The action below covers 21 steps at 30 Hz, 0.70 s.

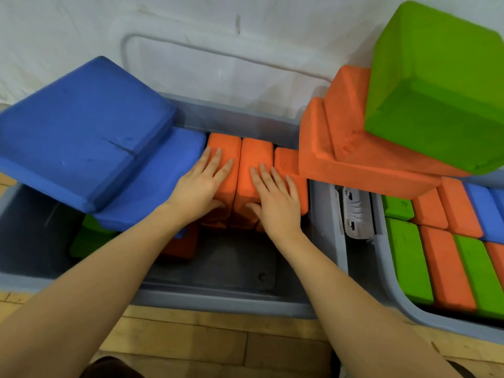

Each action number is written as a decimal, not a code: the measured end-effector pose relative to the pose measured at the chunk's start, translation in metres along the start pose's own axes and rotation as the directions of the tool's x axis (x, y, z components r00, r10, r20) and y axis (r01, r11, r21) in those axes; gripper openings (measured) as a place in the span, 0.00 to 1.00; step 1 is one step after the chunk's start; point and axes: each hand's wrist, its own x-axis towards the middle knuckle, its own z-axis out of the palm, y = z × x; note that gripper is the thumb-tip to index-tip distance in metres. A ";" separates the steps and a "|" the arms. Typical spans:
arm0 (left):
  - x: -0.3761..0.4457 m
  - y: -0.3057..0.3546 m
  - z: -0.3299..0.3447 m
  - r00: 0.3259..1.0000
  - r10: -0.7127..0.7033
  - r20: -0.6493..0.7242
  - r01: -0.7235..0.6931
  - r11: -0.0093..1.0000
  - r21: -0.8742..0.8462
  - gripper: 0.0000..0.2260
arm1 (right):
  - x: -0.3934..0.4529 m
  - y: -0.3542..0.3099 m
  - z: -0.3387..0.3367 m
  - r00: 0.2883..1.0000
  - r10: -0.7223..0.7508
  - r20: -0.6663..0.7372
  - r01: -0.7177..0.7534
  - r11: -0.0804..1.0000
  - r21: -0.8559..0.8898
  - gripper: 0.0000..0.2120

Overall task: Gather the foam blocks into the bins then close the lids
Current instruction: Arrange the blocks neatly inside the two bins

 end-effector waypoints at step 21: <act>-0.011 0.004 -0.009 0.990 -0.085 0.115 0.075 0.994 0.084 0.39 | 0.000 -0.016 -0.016 0.977 0.070 0.200 -0.076 0.997 0.021 0.35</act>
